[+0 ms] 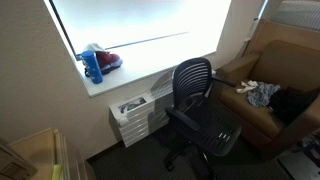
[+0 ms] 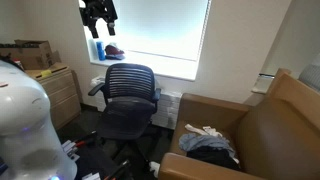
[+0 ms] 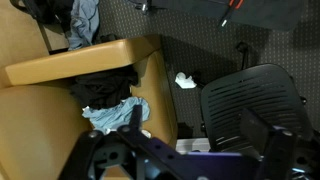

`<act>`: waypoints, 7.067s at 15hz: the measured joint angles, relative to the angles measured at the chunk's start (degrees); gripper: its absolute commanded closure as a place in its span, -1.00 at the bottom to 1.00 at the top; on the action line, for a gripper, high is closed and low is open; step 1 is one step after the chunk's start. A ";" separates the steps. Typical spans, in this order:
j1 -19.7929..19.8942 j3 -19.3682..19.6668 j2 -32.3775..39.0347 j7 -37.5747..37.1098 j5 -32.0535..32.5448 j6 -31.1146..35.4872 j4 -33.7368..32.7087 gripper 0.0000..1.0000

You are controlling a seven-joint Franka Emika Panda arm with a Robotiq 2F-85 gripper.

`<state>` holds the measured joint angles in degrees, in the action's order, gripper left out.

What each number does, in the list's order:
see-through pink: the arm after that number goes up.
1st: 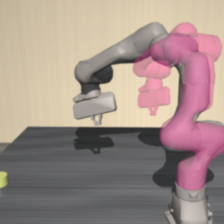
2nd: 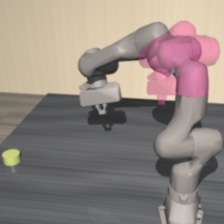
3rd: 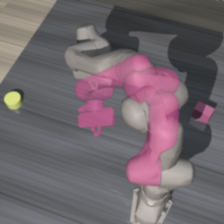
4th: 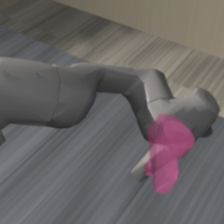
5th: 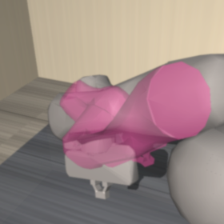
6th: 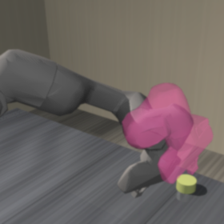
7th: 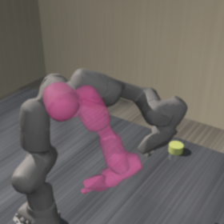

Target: Remove the black hood from the couch and put it on the chair

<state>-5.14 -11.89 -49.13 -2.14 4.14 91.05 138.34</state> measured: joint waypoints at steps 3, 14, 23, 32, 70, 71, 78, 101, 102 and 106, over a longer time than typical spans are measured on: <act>-0.07 0.03 0.00 -0.01 0.00 0.00 0.00 -1.00; 10.49 13.12 22.60 -10.46 0.43 14.60 -0.91 -1.00; 11.39 14.54 36.11 -19.49 -4.42 23.79 -4.33 -1.00; 7.64 18.86 65.78 -46.26 4.62 65.24 -14.97 -1.00; 8.66 27.16 121.28 -52.14 4.27 -1.45 -81.92 -1.00; 8.50 27.24 121.37 -51.71 5.34 -0.86 -81.83 -1.00; 10.45 26.69 132.52 -62.81 0.52 6.14 -93.07 -1.00; 13.55 24.65 135.25 -92.07 -4.31 46.39 -89.50 -1.00; 13.57 24.92 135.19 -92.53 -4.31 44.07 -89.52 -1.00; 13.55 25.06 135.09 -92.91 -4.31 42.91 -89.55 -1.00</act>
<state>8.41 13.16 85.97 -95.05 -0.17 133.96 48.79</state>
